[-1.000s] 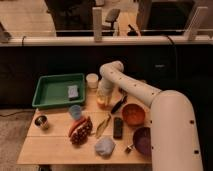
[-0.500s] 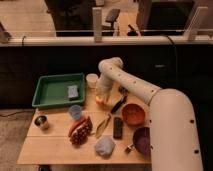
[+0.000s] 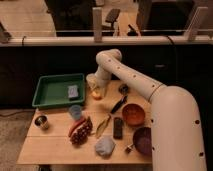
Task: Place apple in metal cup
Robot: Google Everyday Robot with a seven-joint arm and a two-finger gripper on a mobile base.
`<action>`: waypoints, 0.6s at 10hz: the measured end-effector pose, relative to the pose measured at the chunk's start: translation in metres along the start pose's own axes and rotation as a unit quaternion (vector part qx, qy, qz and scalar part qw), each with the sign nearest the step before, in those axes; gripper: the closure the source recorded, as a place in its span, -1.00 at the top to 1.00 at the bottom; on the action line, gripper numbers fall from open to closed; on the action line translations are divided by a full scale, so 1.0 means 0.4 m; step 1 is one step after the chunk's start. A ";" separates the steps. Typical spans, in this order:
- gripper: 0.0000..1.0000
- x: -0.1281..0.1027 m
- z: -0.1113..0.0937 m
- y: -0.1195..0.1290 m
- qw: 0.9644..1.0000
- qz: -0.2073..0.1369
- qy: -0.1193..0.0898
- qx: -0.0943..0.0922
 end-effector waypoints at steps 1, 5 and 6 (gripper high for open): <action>-1.00 -0.009 -0.015 -0.015 1.000 -0.012 -0.001 0.001; -1.00 -0.052 -0.053 -0.086 0.998 -0.064 -0.007 0.002; -1.00 -0.061 -0.057 -0.101 0.997 -0.073 -0.009 0.000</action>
